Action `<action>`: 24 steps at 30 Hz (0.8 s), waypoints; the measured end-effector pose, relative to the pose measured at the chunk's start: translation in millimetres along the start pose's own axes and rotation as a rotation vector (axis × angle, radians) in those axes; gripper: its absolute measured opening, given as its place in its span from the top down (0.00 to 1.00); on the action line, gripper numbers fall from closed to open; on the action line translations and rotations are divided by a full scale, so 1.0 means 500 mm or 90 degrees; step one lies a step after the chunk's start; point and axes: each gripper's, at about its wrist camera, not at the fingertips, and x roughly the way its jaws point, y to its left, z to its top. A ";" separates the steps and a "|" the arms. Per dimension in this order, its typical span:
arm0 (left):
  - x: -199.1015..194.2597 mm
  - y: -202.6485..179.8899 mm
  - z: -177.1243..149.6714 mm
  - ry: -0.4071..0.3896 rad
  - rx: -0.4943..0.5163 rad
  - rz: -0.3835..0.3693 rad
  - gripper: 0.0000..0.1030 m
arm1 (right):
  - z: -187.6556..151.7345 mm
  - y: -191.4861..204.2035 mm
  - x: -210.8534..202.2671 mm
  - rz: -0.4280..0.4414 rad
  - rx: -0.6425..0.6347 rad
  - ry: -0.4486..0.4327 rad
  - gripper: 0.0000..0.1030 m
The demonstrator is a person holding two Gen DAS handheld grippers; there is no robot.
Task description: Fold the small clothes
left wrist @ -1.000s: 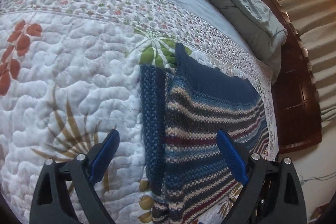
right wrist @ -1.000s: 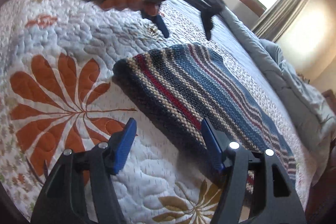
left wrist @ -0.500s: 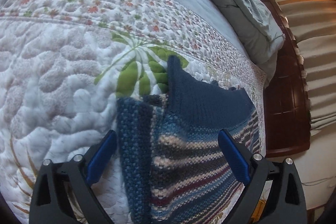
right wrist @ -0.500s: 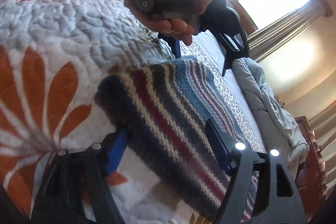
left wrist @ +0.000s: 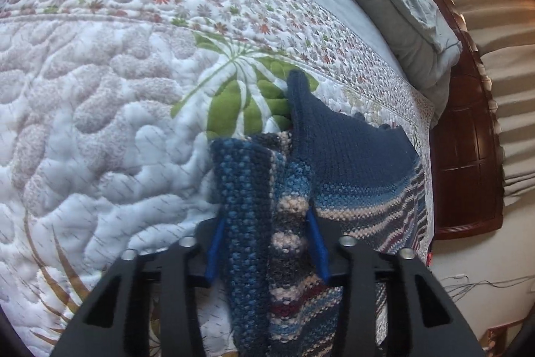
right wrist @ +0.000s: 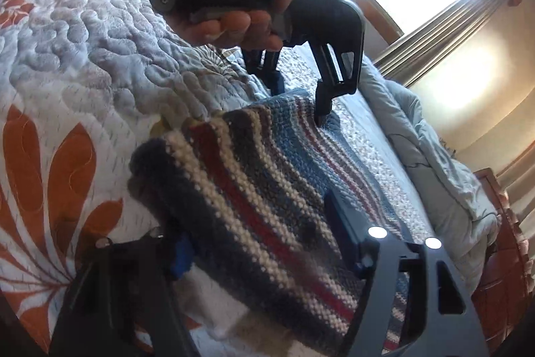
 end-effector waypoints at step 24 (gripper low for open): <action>-0.097 -0.251 0.034 -0.034 0.045 0.161 0.80 | 0.009 -0.164 -0.141 0.044 0.158 -0.074 0.89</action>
